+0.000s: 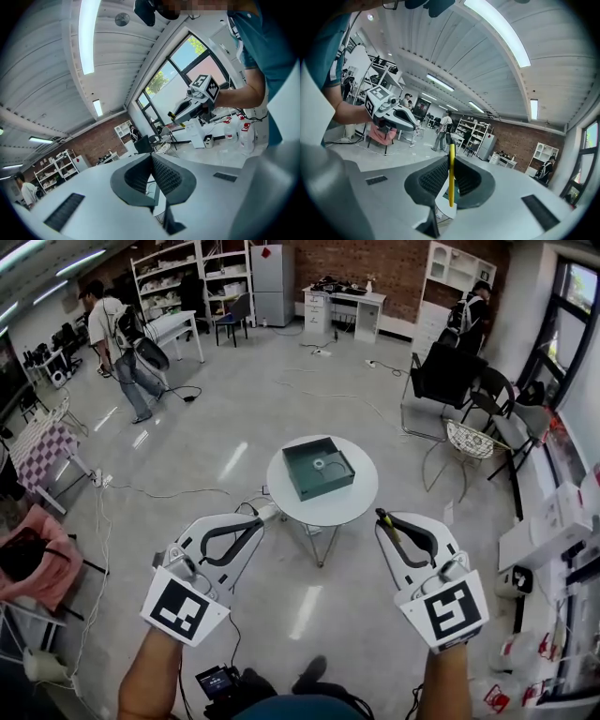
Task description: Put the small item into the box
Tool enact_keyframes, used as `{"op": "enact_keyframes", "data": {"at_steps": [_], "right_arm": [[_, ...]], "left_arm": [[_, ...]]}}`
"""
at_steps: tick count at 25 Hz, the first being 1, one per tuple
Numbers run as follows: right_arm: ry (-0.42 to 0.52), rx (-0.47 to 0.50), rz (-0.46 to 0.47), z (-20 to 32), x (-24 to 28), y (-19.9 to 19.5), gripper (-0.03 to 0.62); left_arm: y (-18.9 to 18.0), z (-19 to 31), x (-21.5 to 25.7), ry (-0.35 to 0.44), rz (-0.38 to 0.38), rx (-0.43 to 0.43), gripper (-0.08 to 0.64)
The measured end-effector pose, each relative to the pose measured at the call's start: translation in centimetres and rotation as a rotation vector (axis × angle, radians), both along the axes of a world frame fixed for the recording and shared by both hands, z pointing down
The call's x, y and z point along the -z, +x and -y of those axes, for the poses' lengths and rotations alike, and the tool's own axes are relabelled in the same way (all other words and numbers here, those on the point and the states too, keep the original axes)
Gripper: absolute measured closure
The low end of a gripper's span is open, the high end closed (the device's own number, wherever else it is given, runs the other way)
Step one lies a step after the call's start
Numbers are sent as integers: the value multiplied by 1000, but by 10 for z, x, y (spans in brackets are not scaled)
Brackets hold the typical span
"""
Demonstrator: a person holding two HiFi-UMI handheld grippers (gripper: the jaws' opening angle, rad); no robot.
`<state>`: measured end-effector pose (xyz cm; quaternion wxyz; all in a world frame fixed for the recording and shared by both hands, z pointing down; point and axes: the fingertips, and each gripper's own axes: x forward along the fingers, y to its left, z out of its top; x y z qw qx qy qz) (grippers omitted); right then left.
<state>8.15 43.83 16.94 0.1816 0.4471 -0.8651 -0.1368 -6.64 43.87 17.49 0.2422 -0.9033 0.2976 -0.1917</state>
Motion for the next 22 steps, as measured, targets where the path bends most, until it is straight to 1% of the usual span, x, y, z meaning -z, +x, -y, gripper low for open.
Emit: {"op": "enact_keyframes", "data": {"at_steps": [3,7,12,18,22], "right_arm": [[-1,-12,9,-2,0,25,531],[-12,-38,12,0,0,57,531],[-23,-92,-1,15,-6,85,531],[-36,-181,-11,61,-10,111,531],[-55,-229,-19,106,-8,100,531]], "left_arm": [[22,-1,0,-5,15,-6,541],[53,10,5,2,4,-26,541],[84,39,-1,-8,-9,-85,541],[113,103,-6,-13,-19,-169,541],[101,158,-4,-34,-31,-203,541]]}}
